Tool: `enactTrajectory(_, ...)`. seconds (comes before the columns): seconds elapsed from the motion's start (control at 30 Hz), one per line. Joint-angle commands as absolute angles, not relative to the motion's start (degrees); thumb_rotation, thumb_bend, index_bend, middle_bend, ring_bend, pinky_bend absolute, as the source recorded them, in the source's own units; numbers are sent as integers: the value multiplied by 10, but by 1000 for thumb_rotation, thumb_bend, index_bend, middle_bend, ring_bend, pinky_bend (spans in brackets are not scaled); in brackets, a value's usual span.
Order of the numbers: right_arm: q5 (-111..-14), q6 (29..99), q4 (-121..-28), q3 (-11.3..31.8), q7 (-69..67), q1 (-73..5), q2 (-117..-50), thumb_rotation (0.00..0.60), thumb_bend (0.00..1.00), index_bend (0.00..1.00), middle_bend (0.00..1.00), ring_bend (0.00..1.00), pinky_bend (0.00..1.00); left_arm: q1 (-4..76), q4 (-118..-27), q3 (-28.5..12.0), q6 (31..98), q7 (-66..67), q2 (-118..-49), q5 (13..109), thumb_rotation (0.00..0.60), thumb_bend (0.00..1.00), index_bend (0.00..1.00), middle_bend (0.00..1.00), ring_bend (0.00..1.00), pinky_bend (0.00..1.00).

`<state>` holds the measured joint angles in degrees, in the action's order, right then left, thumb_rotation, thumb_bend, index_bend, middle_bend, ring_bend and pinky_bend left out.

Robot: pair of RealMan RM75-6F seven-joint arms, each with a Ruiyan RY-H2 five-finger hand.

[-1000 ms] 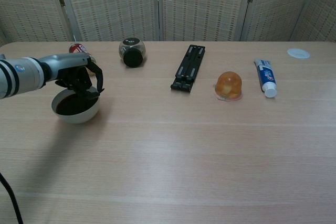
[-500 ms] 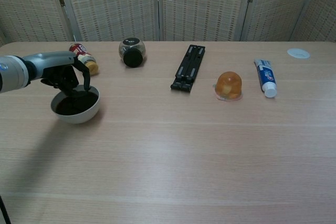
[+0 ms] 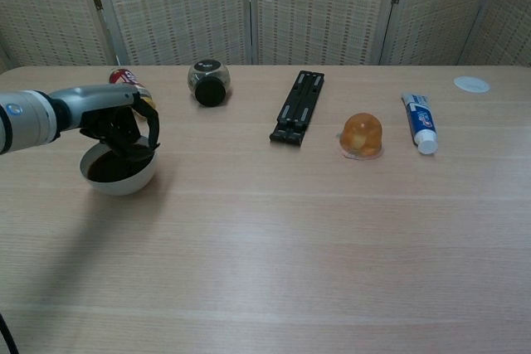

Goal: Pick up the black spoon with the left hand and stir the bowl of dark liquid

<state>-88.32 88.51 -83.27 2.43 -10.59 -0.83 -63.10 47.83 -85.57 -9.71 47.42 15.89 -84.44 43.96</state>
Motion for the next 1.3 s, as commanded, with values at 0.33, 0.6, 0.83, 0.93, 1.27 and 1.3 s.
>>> enactTrajectory(0.33,-883,886,-834,24,-104,-7,-631,600,192,4,171,118,91,498,-793,-112,480,177,-879,401,600,474,678,961,860,1000)
enactTrajectory(0.6,-885,886,-837,24,-101,-7,-631,600,192,4,171,118,91,481,-815,-103,476,166,-852,407,600,474,677,961,860,1000)
enactTrajectory(0.83,-889,888,-840,24,-98,-8,-630,600,192,4,171,119,91,466,-850,-91,473,153,-829,432,600,474,655,961,852,1000)
enactTrajectory(0.93,-889,889,-843,24,-97,-7,-629,600,192,4,171,119,91,462,-857,-90,475,144,-826,441,600,471,594,955,844,1000)
enactTrajectory(1.27,-890,893,-849,24,-93,-5,-626,600,192,4,171,119,91,443,-875,-95,489,107,-819,477,600,334,180,601,525,881)
enactTrajectory(1.3,-890,892,-850,24,-92,-5,-627,600,192,4,171,119,90,439,-878,-95,493,101,-819,482,600,326,141,519,468,791)
